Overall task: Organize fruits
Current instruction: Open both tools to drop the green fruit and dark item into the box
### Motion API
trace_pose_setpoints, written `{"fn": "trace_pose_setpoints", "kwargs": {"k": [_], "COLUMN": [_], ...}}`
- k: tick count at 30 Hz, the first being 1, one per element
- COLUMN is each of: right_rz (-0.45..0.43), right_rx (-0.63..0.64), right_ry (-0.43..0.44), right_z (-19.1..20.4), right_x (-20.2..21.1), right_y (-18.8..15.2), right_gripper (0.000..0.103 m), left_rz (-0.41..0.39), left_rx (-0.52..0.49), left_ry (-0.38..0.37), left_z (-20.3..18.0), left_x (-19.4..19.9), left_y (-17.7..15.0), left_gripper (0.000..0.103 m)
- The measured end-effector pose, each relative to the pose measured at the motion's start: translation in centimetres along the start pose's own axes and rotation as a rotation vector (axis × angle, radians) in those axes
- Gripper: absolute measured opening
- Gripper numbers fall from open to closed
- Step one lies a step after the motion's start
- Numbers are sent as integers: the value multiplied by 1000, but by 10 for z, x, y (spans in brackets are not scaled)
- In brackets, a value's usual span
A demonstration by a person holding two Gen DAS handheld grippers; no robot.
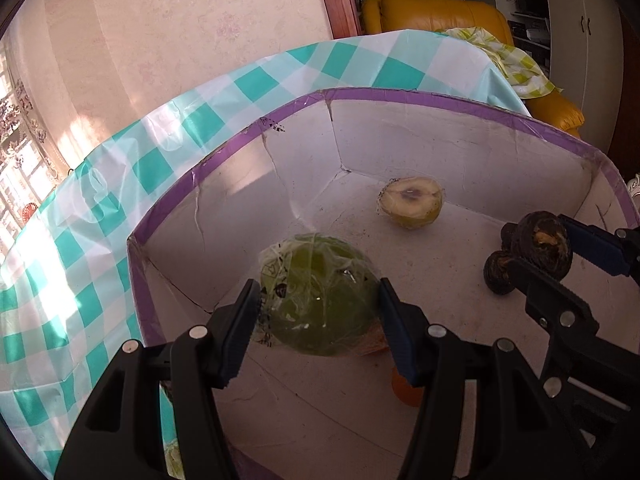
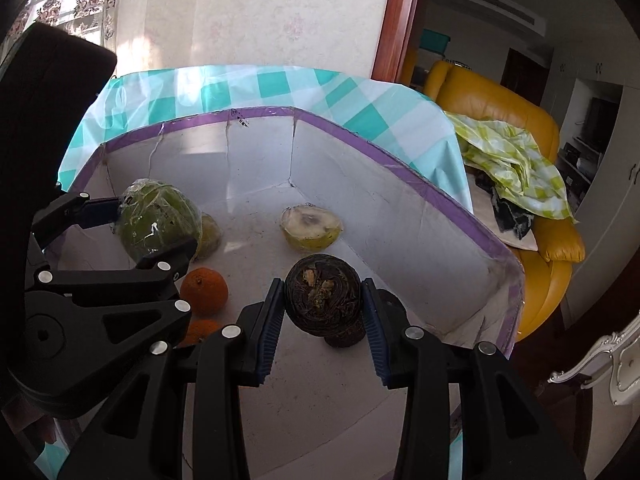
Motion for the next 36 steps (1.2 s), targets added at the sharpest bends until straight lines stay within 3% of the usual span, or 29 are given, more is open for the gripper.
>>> {"fn": "trace_pose_setpoints", "kwargs": {"k": [6,20,28,31,36], "right_rz": [91,254,319,336,351], "right_rx": [78,213,257,267,272], "right_ry": [1,1,-4,-14,-10], "right_z": [5,17,22,23,23], "right_x": [-9,-23,-27,-29,-29], "right_y": [1,-1,-3,-3,-4], "right_gripper": [40,41,48,58,65], "left_rz": [68,333,434,447,451], "left_rx": [-50,-194,-257,-266,-270], "left_ry": [38,18,24,31,34], "left_z": [-5,-13,-15,-15,-16], "left_x": [-6,-30,-37,-38,-36], "left_y": [2,-4,-13,-14,-15], "left_gripper": [59,60,60,60,59]}}
Point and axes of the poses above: each gripper's, at about its wrist camera, not at the fingertips, and x roughly against the way its jaws point, z to its left, y to its top, the point moved 4 cm from there along -x, roughly the way its jaws point, and after that the axes turned 15 degrees about z, right-handed, at the moved point
